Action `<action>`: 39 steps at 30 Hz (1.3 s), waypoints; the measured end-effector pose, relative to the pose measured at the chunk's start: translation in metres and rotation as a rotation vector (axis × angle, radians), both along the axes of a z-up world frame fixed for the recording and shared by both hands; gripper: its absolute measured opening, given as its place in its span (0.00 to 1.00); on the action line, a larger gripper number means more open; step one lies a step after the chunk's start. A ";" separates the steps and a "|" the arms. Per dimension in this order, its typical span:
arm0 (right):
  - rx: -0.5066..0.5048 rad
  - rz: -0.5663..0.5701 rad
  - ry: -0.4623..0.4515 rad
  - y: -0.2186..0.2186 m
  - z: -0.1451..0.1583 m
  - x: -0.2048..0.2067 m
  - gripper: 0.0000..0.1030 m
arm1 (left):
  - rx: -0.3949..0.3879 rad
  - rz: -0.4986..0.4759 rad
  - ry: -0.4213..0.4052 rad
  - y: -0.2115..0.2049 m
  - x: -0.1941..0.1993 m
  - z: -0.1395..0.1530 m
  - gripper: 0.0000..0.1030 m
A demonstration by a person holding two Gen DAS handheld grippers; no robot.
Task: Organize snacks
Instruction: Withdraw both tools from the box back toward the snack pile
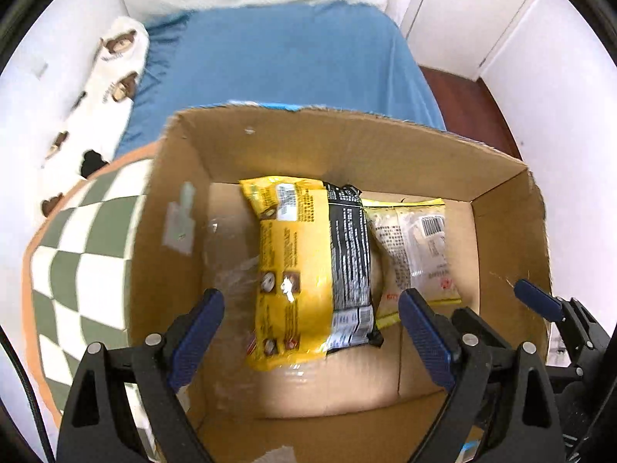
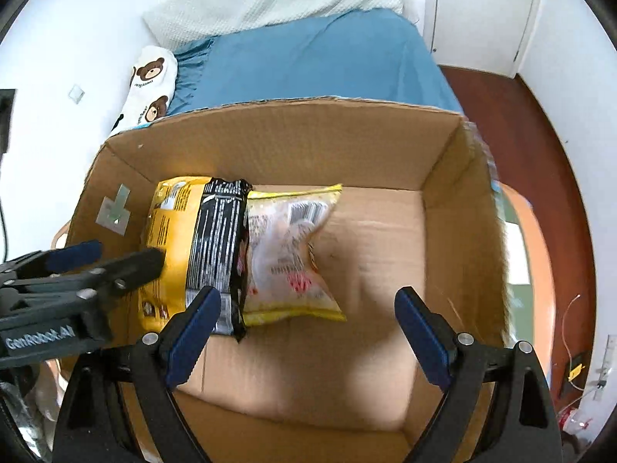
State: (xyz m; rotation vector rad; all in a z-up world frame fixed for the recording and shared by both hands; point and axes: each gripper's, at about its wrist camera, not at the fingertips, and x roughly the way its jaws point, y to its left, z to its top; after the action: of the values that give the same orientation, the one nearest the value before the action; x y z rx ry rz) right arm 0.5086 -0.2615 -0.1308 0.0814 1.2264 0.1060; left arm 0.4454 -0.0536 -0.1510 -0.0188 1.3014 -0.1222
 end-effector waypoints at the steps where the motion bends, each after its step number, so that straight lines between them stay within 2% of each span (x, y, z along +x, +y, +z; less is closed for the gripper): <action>1: 0.001 -0.001 -0.011 -0.002 0.004 -0.004 0.91 | 0.005 0.005 -0.024 0.001 -0.010 0.005 0.90; 11: -0.066 -0.018 -0.171 -0.018 0.064 -0.083 0.91 | 0.018 0.015 -0.184 0.004 -0.084 0.055 0.90; 15: -0.059 -0.028 -0.222 -0.020 0.090 -0.112 0.91 | 0.019 0.005 -0.236 0.000 -0.113 0.076 0.90; 19: -0.048 -0.039 -0.275 -0.018 0.113 -0.139 0.91 | 0.027 0.002 -0.271 -0.001 -0.133 0.090 0.90; 25: 0.001 -0.057 -0.280 -0.019 0.131 -0.175 0.91 | 0.009 0.021 -0.281 0.006 -0.166 0.097 0.90; 28: 0.036 -0.075 -0.227 -0.019 0.121 -0.191 0.91 | -0.006 0.048 -0.250 0.016 -0.178 0.088 0.90; 32: 0.074 -0.125 -0.120 -0.025 0.083 -0.210 0.91 | -0.012 0.120 -0.133 0.040 -0.199 0.048 0.90; 34: 0.109 -0.161 -0.040 -0.030 0.056 -0.222 0.91 | -0.017 0.164 -0.026 0.055 -0.208 0.015 0.90; 37: 0.147 -0.211 0.065 -0.037 0.015 -0.240 0.91 | -0.101 0.256 0.179 0.082 -0.222 -0.046 0.90; 39: 0.173 -0.238 0.140 -0.039 -0.014 -0.254 0.91 | -0.167 0.326 0.277 0.096 -0.230 -0.081 0.90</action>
State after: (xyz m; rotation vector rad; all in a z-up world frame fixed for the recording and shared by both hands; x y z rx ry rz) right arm 0.2548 -0.3009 -0.1449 0.3899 1.3363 -0.0019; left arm 0.2151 0.0421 -0.2322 -0.4010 1.5435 0.0530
